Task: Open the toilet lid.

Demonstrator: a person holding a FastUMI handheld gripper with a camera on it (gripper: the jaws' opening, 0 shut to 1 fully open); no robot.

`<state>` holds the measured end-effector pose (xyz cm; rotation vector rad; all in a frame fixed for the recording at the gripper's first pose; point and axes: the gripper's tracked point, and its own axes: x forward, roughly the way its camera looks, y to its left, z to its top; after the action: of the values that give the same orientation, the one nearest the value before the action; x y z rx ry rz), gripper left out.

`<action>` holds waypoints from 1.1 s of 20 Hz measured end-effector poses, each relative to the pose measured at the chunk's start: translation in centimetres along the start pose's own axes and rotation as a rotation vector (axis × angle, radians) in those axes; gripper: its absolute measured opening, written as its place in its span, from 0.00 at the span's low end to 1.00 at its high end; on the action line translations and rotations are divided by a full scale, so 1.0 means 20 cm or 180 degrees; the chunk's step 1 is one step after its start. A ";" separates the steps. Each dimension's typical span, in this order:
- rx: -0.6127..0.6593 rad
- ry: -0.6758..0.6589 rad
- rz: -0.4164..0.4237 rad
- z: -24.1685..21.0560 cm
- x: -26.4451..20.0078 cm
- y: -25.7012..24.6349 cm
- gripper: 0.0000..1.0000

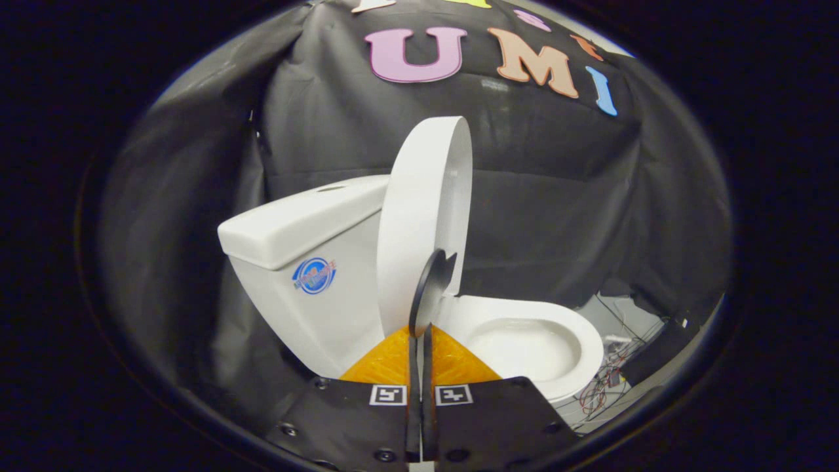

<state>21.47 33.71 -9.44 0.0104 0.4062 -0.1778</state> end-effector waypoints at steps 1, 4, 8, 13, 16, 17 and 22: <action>0.0028 -0.0037 0.0026 0.01 0.00 0.03 0.02; 0.0123 -0.0102 0.0091 0.04 0.01 0.12 0.02; 0.0148 -0.0171 0.0180 0.06 0.04 0.22 0.01; 0.0255 -0.0244 0.0169 0.07 0.05 0.26 0.01; 0.0084 -0.0241 0.0209 0.08 0.06 0.31 0.03; -0.0011 -0.0227 0.0179 0.08 0.06 0.31 0.04; -0.0108 -0.0257 0.0246 0.09 0.07 0.36 0.14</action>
<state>24.63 40.55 -8.52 -0.0144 0.3277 -0.0949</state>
